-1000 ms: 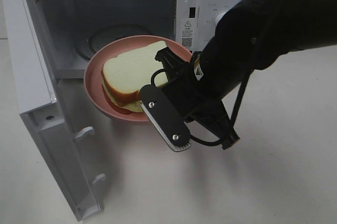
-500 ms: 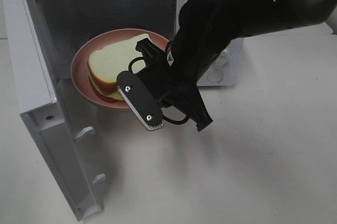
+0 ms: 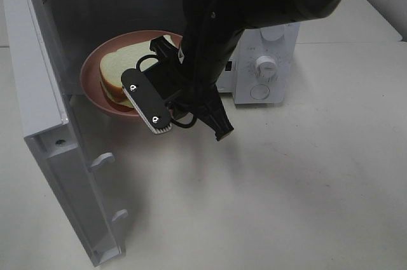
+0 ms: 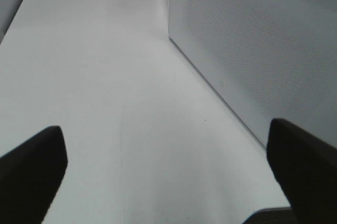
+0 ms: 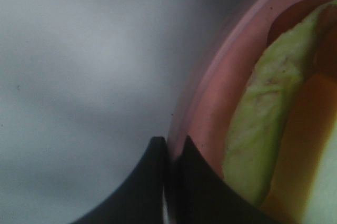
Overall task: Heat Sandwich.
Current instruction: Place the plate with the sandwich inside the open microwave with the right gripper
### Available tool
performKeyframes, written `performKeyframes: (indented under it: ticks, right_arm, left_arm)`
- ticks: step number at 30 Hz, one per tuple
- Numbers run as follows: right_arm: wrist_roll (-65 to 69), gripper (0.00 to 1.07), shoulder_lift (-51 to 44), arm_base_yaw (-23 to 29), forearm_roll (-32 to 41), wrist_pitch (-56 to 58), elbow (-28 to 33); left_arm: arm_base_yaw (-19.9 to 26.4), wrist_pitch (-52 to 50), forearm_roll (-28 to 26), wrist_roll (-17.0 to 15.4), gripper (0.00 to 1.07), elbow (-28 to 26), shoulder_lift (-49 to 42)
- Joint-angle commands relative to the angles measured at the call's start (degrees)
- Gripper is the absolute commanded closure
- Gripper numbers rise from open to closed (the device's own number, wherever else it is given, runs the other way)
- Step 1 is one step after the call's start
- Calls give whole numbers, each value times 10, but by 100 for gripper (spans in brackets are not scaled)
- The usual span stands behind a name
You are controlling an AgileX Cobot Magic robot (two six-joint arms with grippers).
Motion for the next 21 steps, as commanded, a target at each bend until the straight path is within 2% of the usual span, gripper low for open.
performKeyframes:
  ticks: [1, 8, 21]
  right_arm:
    - [31, 106, 23, -1, -6, 17, -54]
    - [84, 106, 68, -1, -22, 41, -131]
    - [123, 105, 121, -6, -34, 62, -226]
  left_arm:
    - [2, -5, -3, 0, 9, 0, -11]
    - [2, -5, -3, 0, 9, 0, -11]
    - [2, -5, -3, 0, 9, 0, -11]
